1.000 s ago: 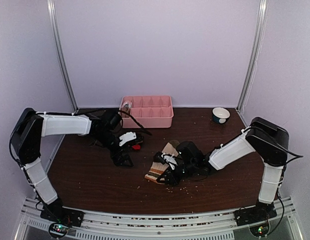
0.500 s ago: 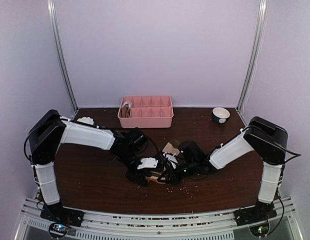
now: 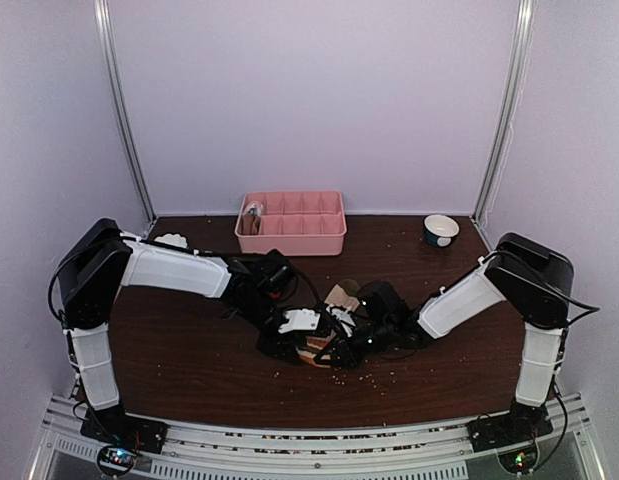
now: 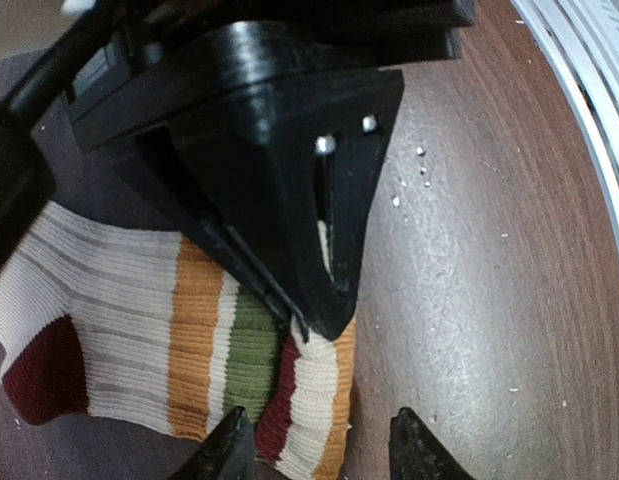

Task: Roll the socks
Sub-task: Roll the sock at the center of the board.

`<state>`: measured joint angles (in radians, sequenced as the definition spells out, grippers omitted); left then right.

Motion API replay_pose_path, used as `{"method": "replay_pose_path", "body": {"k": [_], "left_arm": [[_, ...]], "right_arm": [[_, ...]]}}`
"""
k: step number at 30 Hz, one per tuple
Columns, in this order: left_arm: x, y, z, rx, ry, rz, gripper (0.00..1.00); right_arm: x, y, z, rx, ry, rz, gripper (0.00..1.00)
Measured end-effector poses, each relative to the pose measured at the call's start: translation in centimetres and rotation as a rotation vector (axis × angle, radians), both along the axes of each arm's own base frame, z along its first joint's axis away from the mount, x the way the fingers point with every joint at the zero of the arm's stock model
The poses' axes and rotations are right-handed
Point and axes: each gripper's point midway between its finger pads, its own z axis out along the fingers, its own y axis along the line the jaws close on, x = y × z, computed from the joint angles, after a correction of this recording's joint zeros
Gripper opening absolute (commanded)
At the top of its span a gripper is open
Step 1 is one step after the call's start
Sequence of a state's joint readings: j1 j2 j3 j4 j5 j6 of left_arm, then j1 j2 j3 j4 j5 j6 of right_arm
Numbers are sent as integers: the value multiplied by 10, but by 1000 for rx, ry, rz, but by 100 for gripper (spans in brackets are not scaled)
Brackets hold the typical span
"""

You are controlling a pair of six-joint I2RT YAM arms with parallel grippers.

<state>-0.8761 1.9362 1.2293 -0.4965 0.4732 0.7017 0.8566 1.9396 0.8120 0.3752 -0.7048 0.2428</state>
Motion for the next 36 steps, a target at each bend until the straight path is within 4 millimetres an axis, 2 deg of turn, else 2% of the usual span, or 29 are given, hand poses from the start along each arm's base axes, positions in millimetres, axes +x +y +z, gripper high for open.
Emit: {"method": "replay_pose_path", "body": {"k": [3,8,11,15,17,22,29,32,34,36], "left_arm": [[4,-3,3,-4,-9,-1,40],[11,-8,-4,11,-17,-1,20],[8,-5,-14,38,7,-4,20],[6,-6,-13,43,25,-10,29],[2,-4,-13,49,42,-15,27],[-2,-1,-13,60,66,-19,0],[3,-7,-15,79,176,14,0],[1,-11,-16,79,241,21,0],[-2,-14,-16,79,295,19,0],[-6,-17,-17,82,349,15,0]], "right_arm": [[0,0,0,3,5,3,0],[0,0,0,6,6,5,0],[0,0,0,8,5,5,0],[0,-1,0,8,6,4,0],[-1,-1,0,9,5,5,0],[0,-1,0,10,5,5,0],[0,-5,1,11,10,-7,1],[2,-10,2,16,13,-27,8],[3,-14,2,18,12,-49,16],[3,-18,3,21,10,-71,19]]}}
